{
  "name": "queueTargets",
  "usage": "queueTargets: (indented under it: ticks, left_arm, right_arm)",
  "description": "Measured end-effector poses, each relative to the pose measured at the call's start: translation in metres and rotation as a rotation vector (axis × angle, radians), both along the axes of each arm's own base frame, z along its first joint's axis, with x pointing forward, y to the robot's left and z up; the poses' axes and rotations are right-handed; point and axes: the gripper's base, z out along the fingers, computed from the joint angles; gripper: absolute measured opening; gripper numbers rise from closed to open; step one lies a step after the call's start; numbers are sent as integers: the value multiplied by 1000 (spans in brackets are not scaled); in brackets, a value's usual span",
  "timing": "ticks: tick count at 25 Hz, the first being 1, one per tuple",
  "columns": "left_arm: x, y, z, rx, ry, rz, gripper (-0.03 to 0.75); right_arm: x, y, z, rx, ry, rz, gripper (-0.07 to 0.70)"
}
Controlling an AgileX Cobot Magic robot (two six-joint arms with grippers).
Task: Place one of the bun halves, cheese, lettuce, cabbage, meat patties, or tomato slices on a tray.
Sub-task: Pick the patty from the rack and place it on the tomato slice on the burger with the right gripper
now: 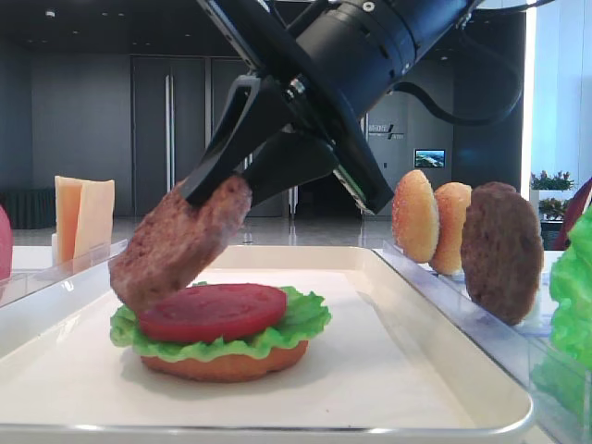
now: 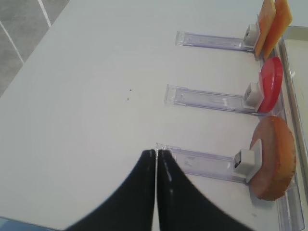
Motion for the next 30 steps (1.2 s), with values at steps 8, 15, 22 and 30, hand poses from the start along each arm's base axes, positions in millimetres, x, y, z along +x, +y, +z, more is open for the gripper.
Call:
queueTargets:
  ticks: [8, 15, 22, 30]
  left_arm:
    - [0, 0, 0, 0, 0, 0, 0]
    - [0, 0, 0, 0, 0, 0, 0]
    - [0, 0, 0, 0, 0, 0, 0]
    - [0, 0, 0, 0, 0, 0, 0]
  right_arm:
    - [2, -5, -1, -10, -1, 2, 138]
    - [0, -5, 0, -10, 18, 22, 138]
    - [1, -6, -1, -10, 27, 23, 138]
    - [3, -7, -10, -19, 53, 15, 138]
